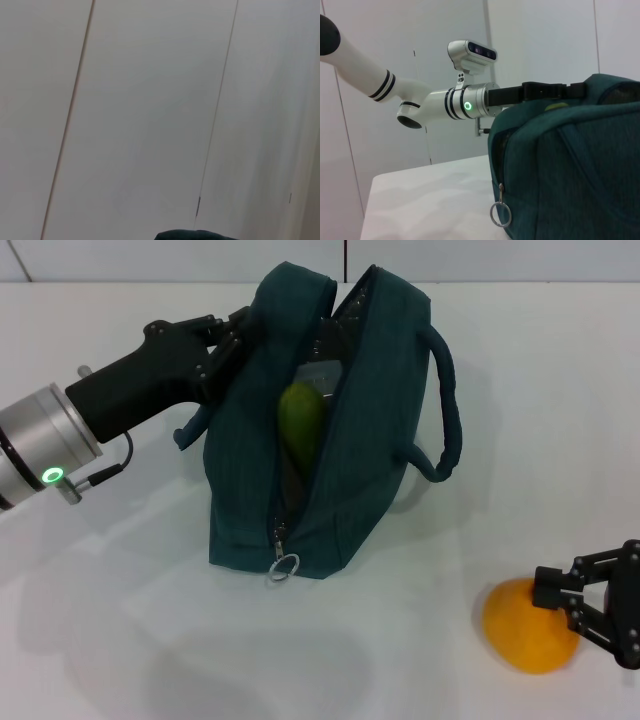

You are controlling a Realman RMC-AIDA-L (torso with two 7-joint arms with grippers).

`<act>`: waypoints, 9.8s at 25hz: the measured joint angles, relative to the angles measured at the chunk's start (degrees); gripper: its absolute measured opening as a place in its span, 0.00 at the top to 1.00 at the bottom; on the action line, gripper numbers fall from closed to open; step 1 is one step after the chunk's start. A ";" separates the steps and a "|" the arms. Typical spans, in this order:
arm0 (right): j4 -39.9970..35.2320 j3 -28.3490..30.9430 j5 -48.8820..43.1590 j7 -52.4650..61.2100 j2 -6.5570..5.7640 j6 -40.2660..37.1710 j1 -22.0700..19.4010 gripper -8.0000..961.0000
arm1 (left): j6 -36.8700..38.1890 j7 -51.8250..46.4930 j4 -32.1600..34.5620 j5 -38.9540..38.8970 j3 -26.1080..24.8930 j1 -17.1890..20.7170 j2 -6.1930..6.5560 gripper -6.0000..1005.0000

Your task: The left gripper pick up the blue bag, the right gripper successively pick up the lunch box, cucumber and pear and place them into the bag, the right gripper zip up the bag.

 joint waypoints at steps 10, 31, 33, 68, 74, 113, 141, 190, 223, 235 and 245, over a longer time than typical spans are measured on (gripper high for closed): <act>0.01 0.11 -0.27 0.04 0.17 -0.06 0.00 0.90 | 0.08 0.00 0.00 0.00 0.43 -0.02 -0.08 0.93; -1.80 17.84 4.97 1.32 4.03 -13.48 5.48 0.95 | 3.75 1.84 0.65 -1.15 0.09 0.30 0.03 0.93; -1.70 17.61 7.26 3.29 4.13 -13.59 8.20 0.95 | 3.85 1.77 1.10 -1.17 0.10 0.33 -0.05 0.93; -1.59 0.32 13.77 22.40 4.85 12.41 28.67 0.92 | 6.08 3.17 1.10 -1.15 0.70 -0.20 -0.18 0.93; -1.58 -2.02 13.81 23.67 4.91 11.41 28.39 0.91 | 5.78 3.17 0.97 -1.15 0.70 -0.19 -0.18 0.93; -18.90 -7.09 15.77 30.03 4.10 12.82 17.67 0.54 | 5.43 3.26 1.14 -1.14 0.35 0.29 0.00 0.93; -20.85 -8.31 -11.40 40.25 4.13 15.10 13.23 0.54 | 4.99 3.77 0.74 -1.24 0.08 0.12 -0.18 0.93; -21.88 -3.31 0.62 27.68 1.00 7.07 10.23 0.85 | 12.63 32.69 -22.25 -13.22 0.16 4.33 -1.05 0.87; -26.18 2.80 1.49 19.63 3.28 -4.60 3.83 0.47 | 12.95 32.79 -22.41 -12.94 0.52 2.90 -0.97 0.72; -16.55 -6.59 -10.60 22.54 4.63 2.36 11.03 0.48 | 13.30 32.79 -22.41 -13.17 0.42 2.04 -1.01 0.50; -11.35 -22.53 1.40 22.31 4.87 16.20 13.55 0.50 | 13.35 32.79 -22.41 -12.60 1.23 1.51 -1.05 0.48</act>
